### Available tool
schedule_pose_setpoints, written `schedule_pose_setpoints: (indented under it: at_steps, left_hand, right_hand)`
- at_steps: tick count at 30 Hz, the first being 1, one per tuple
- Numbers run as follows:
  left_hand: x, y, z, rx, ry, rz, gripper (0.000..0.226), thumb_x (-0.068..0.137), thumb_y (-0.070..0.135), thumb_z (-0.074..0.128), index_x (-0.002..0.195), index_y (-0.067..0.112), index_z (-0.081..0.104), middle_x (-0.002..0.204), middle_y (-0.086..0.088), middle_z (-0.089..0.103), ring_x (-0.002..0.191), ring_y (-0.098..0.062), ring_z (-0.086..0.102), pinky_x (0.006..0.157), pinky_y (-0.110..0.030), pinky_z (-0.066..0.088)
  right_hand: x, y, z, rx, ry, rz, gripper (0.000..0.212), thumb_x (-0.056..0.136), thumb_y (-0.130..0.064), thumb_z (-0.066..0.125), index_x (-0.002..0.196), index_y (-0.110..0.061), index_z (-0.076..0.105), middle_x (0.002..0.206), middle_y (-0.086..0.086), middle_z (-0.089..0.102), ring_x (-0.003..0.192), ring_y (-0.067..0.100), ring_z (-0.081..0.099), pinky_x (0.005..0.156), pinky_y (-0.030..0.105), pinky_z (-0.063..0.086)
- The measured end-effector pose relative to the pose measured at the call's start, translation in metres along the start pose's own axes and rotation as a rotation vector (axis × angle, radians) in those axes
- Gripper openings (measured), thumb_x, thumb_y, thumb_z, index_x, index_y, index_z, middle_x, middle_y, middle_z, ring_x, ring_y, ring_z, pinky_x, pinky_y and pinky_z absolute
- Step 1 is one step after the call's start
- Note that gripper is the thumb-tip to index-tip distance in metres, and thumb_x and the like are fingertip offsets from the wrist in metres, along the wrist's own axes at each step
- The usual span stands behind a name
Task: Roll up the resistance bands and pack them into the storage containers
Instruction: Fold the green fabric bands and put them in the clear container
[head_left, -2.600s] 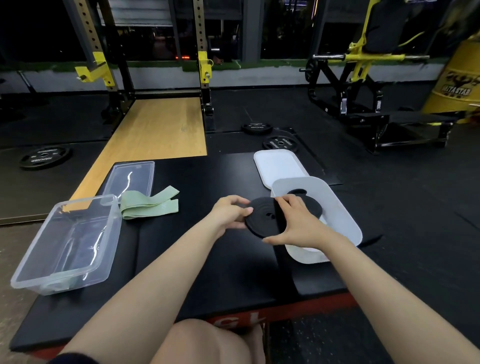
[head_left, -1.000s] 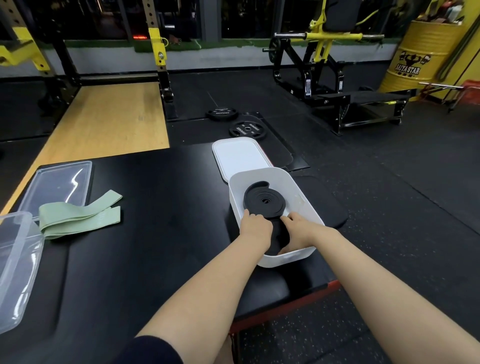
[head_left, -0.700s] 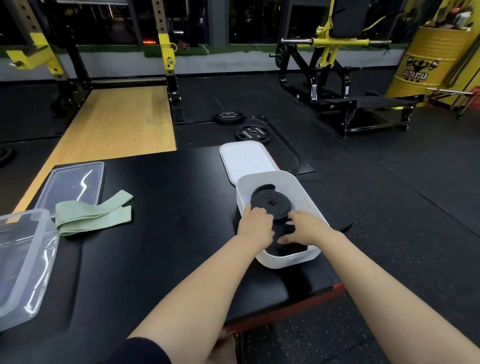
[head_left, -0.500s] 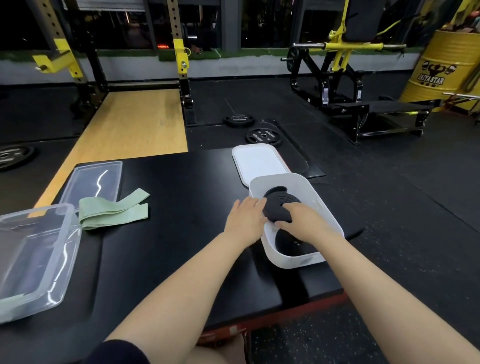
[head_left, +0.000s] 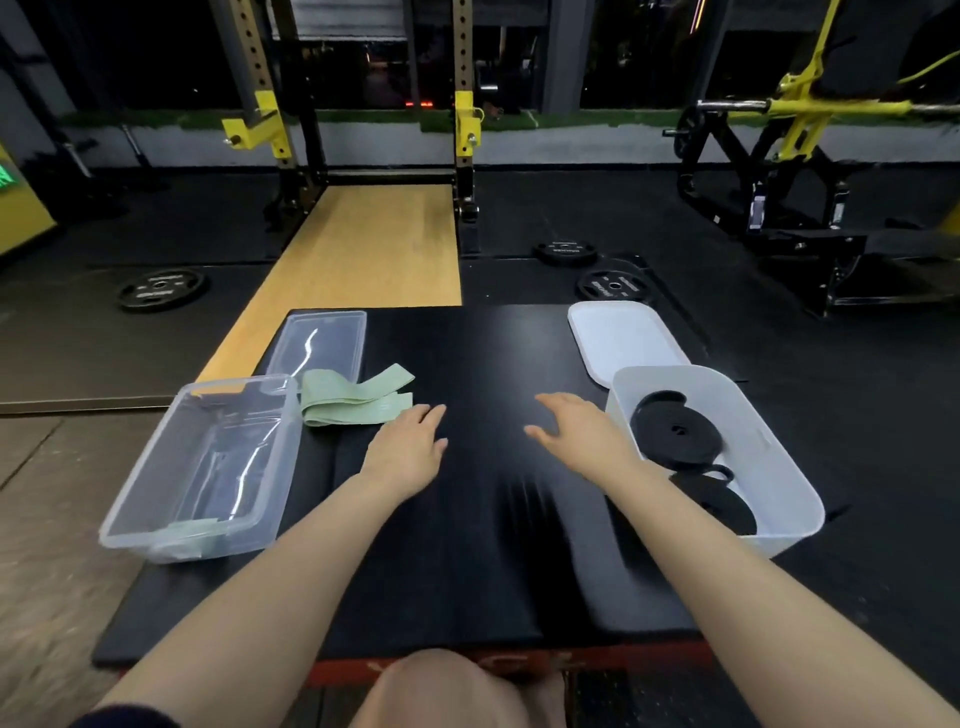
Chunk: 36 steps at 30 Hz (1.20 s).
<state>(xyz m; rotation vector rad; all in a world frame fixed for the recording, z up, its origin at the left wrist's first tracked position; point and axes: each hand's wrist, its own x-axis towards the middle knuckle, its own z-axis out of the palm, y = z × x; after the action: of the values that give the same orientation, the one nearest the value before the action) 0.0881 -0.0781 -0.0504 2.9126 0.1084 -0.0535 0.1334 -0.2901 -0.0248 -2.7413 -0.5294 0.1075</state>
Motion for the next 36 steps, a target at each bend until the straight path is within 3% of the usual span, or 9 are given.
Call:
schedule_pose_setpoints:
  at_steps: [10, 15, 20, 22, 26, 28, 30, 32, 36]
  left_hand:
    - [0.011, -0.084, -0.001, -0.067, -0.050, -0.164, 0.045, 0.099, 0.027, 0.039, 0.141, 0.011, 0.035, 0.140, -0.007, 0.041, 0.126, -0.027, 0.043, 0.101, -0.040, 0.040]
    - [0.026, -0.097, 0.014, -0.067, -0.065, -0.146, 0.046, 0.098, 0.024, 0.040, 0.142, 0.011, 0.033, 0.143, -0.007, 0.038, 0.128, -0.026, 0.042, 0.104, -0.038, 0.038]
    - [0.050, -0.101, 0.024, 0.033, -0.034, -0.067, 0.050, 0.100, 0.021, 0.036, 0.146, 0.008, 0.022, 0.154, -0.006, 0.024, 0.142, -0.021, 0.021, 0.114, -0.031, 0.022]
    - [0.057, -0.103, 0.028, 0.054, -0.056, -0.074, 0.051, 0.101, 0.022, 0.033, 0.147, 0.007, 0.019, 0.155, -0.007, 0.020, 0.144, -0.020, 0.017, 0.115, -0.032, 0.020]
    - [0.060, -0.104, 0.038, 0.117, -0.123, -0.088, 0.051, 0.102, 0.021, 0.026, 0.149, 0.007, 0.013, 0.158, -0.007, 0.012, 0.146, -0.020, 0.009, 0.117, -0.034, 0.013]
    - [0.059, -0.103, 0.039, 0.115, -0.134, -0.093, 0.051, 0.102, 0.020, 0.025, 0.149, 0.006, 0.011, 0.158, -0.007, 0.009, 0.146, -0.020, 0.006, 0.117, -0.033, 0.012]
    - [0.057, -0.102, 0.036, 0.098, -0.126, -0.091, 0.049, 0.102, 0.019, 0.025, 0.148, 0.006, 0.014, 0.158, -0.008, 0.011, 0.146, -0.020, 0.008, 0.115, -0.032, 0.014]
    - [0.053, -0.099, 0.031, 0.056, -0.121, -0.088, 0.046, 0.101, 0.016, 0.027, 0.146, 0.007, 0.022, 0.154, -0.009, 0.022, 0.143, -0.022, 0.020, 0.112, -0.032, 0.021]
    - [0.047, -0.100, 0.019, -0.169, -0.011, -0.162, 0.051, 0.097, 0.009, 0.035, 0.147, 0.014, 0.024, 0.148, -0.005, 0.034, 0.132, -0.023, 0.037, 0.103, -0.037, 0.037]
  right_hand:
    - [0.060, -0.082, 0.056, 0.002, -0.139, -0.078, 0.052, 0.097, -0.038, 0.047, 0.144, -0.017, 0.036, 0.148, 0.003, 0.038, 0.133, 0.022, 0.038, 0.104, 0.037, 0.038]
    - [0.094, -0.102, 0.088, 0.061, -0.167, -0.008, 0.047, 0.096, -0.036, 0.050, 0.135, -0.011, 0.046, 0.133, 0.009, 0.053, 0.122, 0.026, 0.048, 0.095, 0.038, 0.045]
    - [0.122, -0.113, 0.115, 0.154, -0.103, 0.072, 0.035, 0.095, -0.032, 0.051, 0.115, -0.004, 0.056, 0.112, 0.011, 0.061, 0.114, 0.028, 0.048, 0.079, 0.036, 0.047]
    - [0.130, -0.117, 0.121, 0.160, -0.061, 0.092, 0.031, 0.094, -0.030, 0.053, 0.110, -0.003, 0.056, 0.110, 0.013, 0.059, 0.112, 0.029, 0.048, 0.075, 0.034, 0.044]
    - [0.142, -0.123, 0.130, 0.179, -0.024, 0.127, 0.028, 0.092, -0.021, 0.057, 0.112, -0.001, 0.055, 0.115, 0.014, 0.055, 0.110, 0.030, 0.050, 0.083, 0.034, 0.043]
    - [0.146, -0.126, 0.135, 0.265, -0.014, 0.186, 0.016, 0.088, -0.015, 0.060, 0.098, -0.003, 0.055, 0.110, 0.015, 0.058, 0.099, 0.029, 0.053, 0.072, 0.033, 0.042]
    - [0.146, -0.127, 0.136, 0.394, 0.004, 0.249, 0.008, 0.084, -0.009, 0.060, 0.091, -0.006, 0.058, 0.105, 0.013, 0.064, 0.090, 0.027, 0.057, 0.065, 0.030, 0.041]
    - [0.142, -0.129, 0.132, 0.506, 0.018, 0.266, 0.017, 0.085, -0.006, 0.058, 0.099, -0.009, 0.067, 0.102, 0.006, 0.067, 0.090, 0.023, 0.061, 0.067, 0.028, 0.044]
    - [0.126, -0.132, 0.121, 0.646, 0.057, 0.170, 0.013, 0.089, -0.008, 0.055, 0.090, -0.008, 0.068, 0.091, 0.007, 0.068, 0.075, 0.015, 0.053, 0.067, 0.027, 0.043]
